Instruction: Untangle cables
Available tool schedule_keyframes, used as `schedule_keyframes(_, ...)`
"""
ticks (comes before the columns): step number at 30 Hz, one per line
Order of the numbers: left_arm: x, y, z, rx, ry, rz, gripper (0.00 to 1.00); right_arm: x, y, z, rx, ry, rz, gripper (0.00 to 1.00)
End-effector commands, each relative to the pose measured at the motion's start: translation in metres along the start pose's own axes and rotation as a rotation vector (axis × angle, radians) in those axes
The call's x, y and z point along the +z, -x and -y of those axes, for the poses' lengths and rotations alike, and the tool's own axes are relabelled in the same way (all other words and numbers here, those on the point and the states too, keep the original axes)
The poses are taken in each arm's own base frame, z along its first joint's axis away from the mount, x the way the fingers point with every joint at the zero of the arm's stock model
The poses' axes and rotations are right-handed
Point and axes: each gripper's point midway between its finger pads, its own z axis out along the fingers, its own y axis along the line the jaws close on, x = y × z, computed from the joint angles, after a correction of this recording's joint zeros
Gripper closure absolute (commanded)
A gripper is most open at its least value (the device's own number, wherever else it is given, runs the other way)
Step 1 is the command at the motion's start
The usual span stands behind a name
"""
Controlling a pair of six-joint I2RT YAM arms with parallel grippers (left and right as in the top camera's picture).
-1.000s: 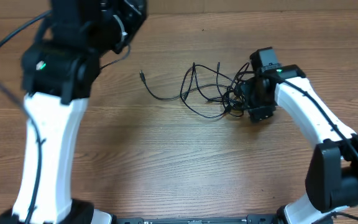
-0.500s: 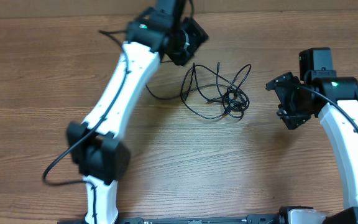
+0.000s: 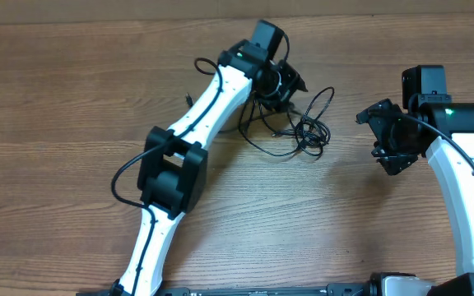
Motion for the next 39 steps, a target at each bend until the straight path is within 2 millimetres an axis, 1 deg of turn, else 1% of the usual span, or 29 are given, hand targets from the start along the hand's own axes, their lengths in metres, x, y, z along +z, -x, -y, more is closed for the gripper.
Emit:
schedule_keyframes(1,0.019,-0.013,-0.009,-0.009,0.029,-0.049,0.64,-0.011,0.006,-0.006,-0.014,0.029,0.034,0.09)
schedule_keyframes(3,0.023,-0.013,-0.011,-0.010,0.034,-0.053,0.72,-0.011,0.006,-0.006,-0.015,0.028,0.032,0.09)
schedule_keyframes(4,0.023,-0.012,-0.011,-0.006,0.034,-0.049,0.72,-0.011,0.006,-0.006,-0.015,0.026,0.031,0.09)
schedule_keyframes(6,0.021,-0.009,-0.009,0.018,0.023,-0.041,0.69,-0.011,0.005,-0.004,-0.014,0.021,0.028,0.09)
schedule_keyframes(7,0.019,-0.005,-0.006,0.040,0.008,-0.034,0.67,-0.011,0.005,-0.004,-0.013,0.019,0.026,0.09)
schedule_keyframes(9,0.011,0.006,0.004,0.081,-0.035,-0.018,0.68,-0.011,0.003,-0.002,-0.013,0.013,0.017,0.09)
schedule_keyframes(10,0.006,0.012,0.010,0.102,-0.058,-0.007,0.67,-0.011,0.002,-0.001,-0.012,0.010,0.013,0.09)
schedule_keyframes(13,-0.016,0.026,0.030,0.207,-0.121,0.022,0.57,-0.011,0.001,0.001,-0.012,0.003,0.009,0.09)
schedule_keyframes(14,-0.025,0.027,0.036,0.250,-0.133,0.026,0.54,-0.011,0.000,0.001,-0.011,0.001,0.008,0.09)
schedule_keyframes(16,-0.043,0.028,0.042,0.295,-0.122,0.045,0.51,-0.011,0.001,0.001,-0.011,0.002,0.008,0.09)
schedule_keyframes(18,-0.060,0.028,0.040,0.326,-0.073,0.084,0.48,-0.011,0.001,0.000,-0.011,0.004,0.010,0.08)
schedule_keyframes(21,-0.082,0.030,0.027,0.308,0.042,0.158,0.47,-0.011,0.001,0.000,-0.012,0.004,0.010,0.06)
schedule_keyframes(22,-0.085,0.024,0.021,0.292,0.075,0.149,0.48,-0.011,0.001,0.000,-0.012,0.005,0.010,0.05)
schedule_keyframes(24,-0.084,0.009,0.006,0.229,0.123,0.084,0.49,-0.011,0.001,0.000,-0.023,0.006,0.011,0.05)
schedule_keyframes(25,-0.082,0.001,-0.002,0.185,0.153,0.057,0.51,-0.011,0.001,0.000,-0.030,0.005,0.011,0.05)
schedule_keyframes(27,-0.078,-0.009,-0.020,0.080,0.219,0.025,0.52,-0.011,0.001,0.000,-0.047,0.004,0.011,0.04)
schedule_keyframes(29,-0.069,-0.015,-0.026,0.049,0.240,0.016,0.51,-0.011,0.002,0.000,-0.053,0.002,0.014,0.04)
schedule_keyframes(30,-0.064,-0.016,-0.026,0.049,0.240,0.016,0.49,-0.011,0.003,0.001,-0.054,0.000,0.018,0.03)
schedule_keyframes(33,-0.050,-0.022,-0.027,0.052,0.242,0.016,0.46,-0.011,0.004,0.001,-0.057,-0.004,0.029,0.01)
schedule_keyframes(36,-0.037,-0.028,-0.035,0.026,0.274,0.025,0.48,-0.011,0.005,0.002,-0.057,-0.006,0.030,0.01)
schedule_keyframes(39,-0.027,-0.031,-0.048,-0.010,0.323,0.041,0.51,-0.011,0.005,0.001,-0.075,-0.005,0.030,0.00)
